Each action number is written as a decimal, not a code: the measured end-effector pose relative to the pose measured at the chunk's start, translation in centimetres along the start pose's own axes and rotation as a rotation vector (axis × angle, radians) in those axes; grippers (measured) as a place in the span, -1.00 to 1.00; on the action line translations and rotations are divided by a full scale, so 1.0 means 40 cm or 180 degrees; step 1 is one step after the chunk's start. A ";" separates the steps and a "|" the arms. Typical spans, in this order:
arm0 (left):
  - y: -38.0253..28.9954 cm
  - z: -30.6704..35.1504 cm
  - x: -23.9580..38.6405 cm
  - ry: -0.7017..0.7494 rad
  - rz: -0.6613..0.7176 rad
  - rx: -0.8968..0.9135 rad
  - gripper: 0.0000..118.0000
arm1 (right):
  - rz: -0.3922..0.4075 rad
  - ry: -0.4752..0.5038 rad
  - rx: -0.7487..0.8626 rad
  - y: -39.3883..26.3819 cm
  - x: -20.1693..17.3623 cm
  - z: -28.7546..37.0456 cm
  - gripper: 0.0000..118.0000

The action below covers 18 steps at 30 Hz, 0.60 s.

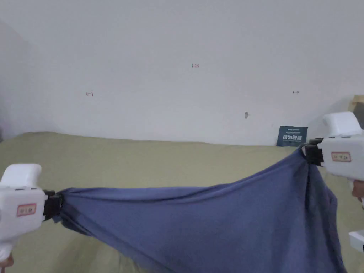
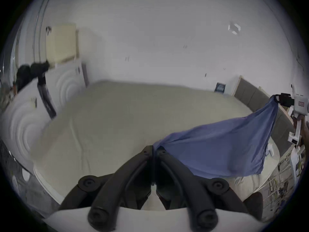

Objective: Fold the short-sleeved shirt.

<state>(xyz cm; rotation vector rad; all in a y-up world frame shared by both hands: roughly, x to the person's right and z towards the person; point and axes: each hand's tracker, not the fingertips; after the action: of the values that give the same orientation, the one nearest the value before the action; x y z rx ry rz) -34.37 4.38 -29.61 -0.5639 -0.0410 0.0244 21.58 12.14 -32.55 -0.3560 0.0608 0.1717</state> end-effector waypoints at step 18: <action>0.567 0.062 0.152 0.0714 -0.0418 0.0538 -0.94 | -0.0320 -0.0531 0.0654 0.372 0.131 0.151 -1.00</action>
<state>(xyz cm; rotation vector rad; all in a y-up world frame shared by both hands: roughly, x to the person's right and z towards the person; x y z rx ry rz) -28.66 25.08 -39.45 -0.3914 0.1415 -0.1619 24.27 28.81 -32.46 -0.1386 -0.1035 0.0939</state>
